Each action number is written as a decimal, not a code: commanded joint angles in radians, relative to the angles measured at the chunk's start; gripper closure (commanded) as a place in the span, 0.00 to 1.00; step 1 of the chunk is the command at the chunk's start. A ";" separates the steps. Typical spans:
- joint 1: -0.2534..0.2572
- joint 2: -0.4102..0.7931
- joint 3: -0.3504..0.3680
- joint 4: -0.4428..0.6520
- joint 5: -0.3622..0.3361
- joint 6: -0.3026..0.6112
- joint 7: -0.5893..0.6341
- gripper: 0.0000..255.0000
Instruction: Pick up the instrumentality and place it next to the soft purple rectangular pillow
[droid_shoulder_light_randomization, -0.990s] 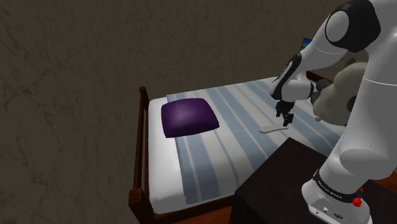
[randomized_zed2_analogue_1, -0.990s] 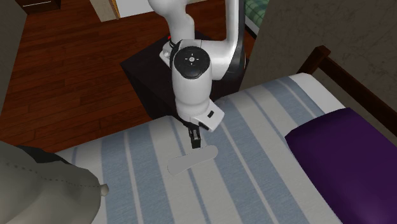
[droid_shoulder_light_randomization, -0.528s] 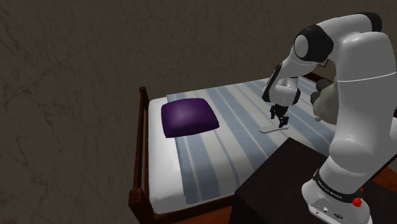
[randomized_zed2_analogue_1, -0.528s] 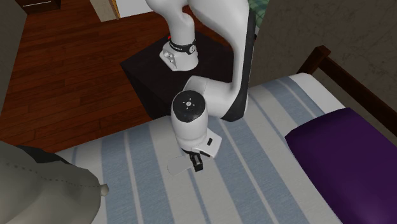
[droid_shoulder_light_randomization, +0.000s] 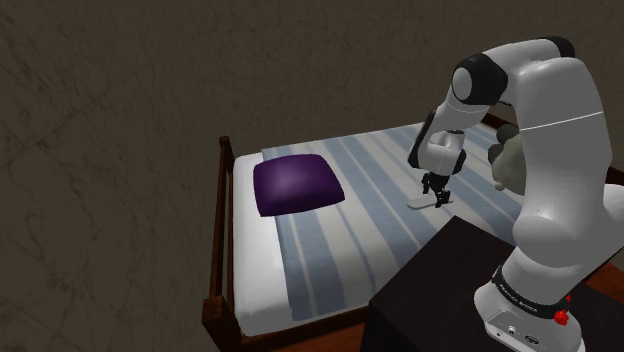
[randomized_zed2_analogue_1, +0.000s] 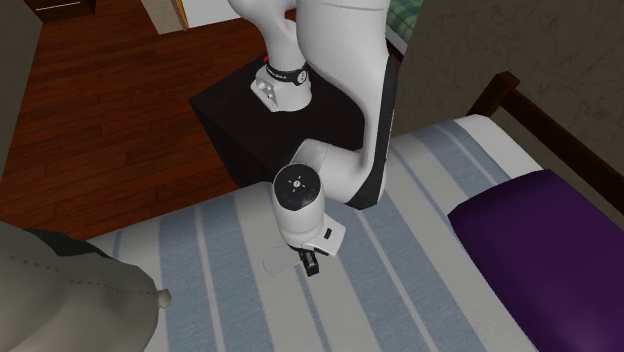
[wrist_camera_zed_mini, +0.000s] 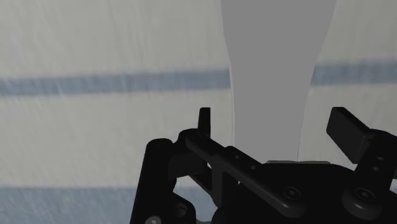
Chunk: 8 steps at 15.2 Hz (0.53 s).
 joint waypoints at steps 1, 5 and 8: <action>-0.008 0.012 0.010 0.006 0.007 0.007 -0.005 0.00; -0.007 0.012 0.010 0.006 0.007 0.007 -0.005 0.00; -0.007 0.012 0.010 0.006 0.007 0.007 -0.005 1.00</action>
